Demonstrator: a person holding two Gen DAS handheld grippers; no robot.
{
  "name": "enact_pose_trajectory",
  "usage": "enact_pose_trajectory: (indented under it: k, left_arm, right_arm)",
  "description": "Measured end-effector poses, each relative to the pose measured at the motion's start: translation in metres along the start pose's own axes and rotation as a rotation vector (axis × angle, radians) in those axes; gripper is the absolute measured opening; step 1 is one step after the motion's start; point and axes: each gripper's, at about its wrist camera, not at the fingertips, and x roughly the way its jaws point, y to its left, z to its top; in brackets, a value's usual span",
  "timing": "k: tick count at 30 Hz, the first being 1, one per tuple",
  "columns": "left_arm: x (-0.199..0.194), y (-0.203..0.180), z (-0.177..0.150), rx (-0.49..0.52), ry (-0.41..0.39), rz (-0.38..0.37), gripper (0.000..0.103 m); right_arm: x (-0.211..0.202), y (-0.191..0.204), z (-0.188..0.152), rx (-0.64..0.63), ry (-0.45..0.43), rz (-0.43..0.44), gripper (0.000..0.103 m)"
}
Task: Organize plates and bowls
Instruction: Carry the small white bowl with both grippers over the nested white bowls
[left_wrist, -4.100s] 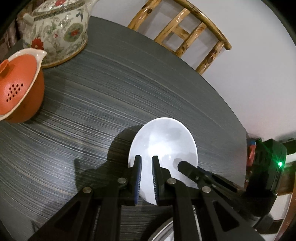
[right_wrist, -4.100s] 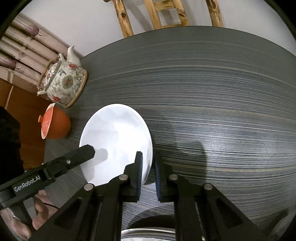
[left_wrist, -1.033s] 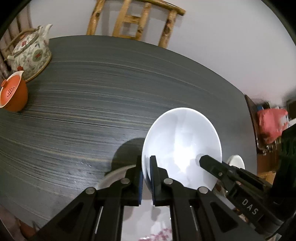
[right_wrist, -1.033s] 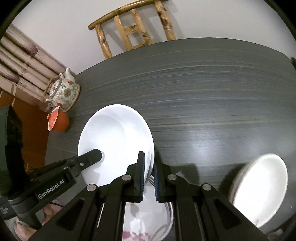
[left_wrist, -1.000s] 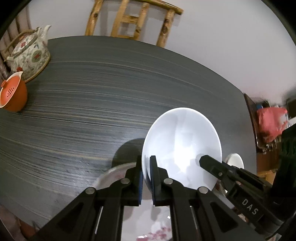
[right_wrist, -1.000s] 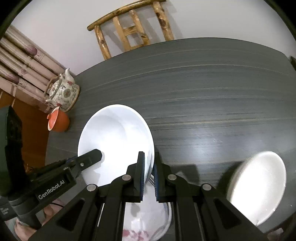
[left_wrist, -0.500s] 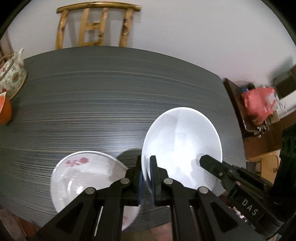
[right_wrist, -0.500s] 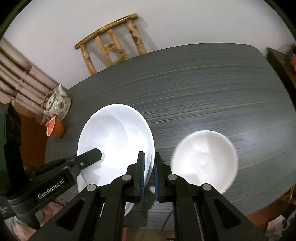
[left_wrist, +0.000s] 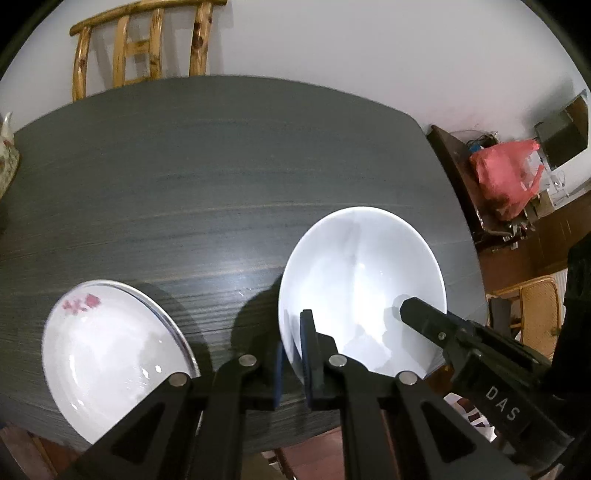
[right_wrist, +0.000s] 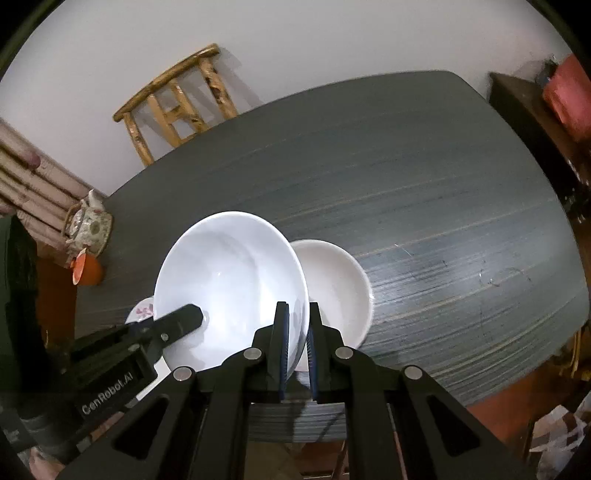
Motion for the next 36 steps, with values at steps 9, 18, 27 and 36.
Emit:
enact_pose_trajectory:
  k: [9, 18, 27, 36]
  left_arm:
    - [0.026, -0.005, -0.005, -0.035, 0.014, 0.013, 0.008]
    - [0.05, -0.023, -0.004, -0.026, 0.023, 0.051, 0.009]
    - [0.06, -0.036, -0.006, -0.002, 0.008, 0.102, 0.01]
    - [0.067, -0.037, -0.005, -0.001, 0.009, 0.092, 0.01]
  right_arm:
    - [0.019, -0.018, 0.0, 0.018, 0.032, -0.02, 0.01]
    - [0.031, -0.033, 0.007, 0.03, 0.049, -0.018, 0.01]
    - [0.038, -0.042, 0.009, 0.029, 0.056, -0.015, 0.01]
    - [0.04, -0.044, 0.006, 0.026, 0.055, -0.021, 0.012]
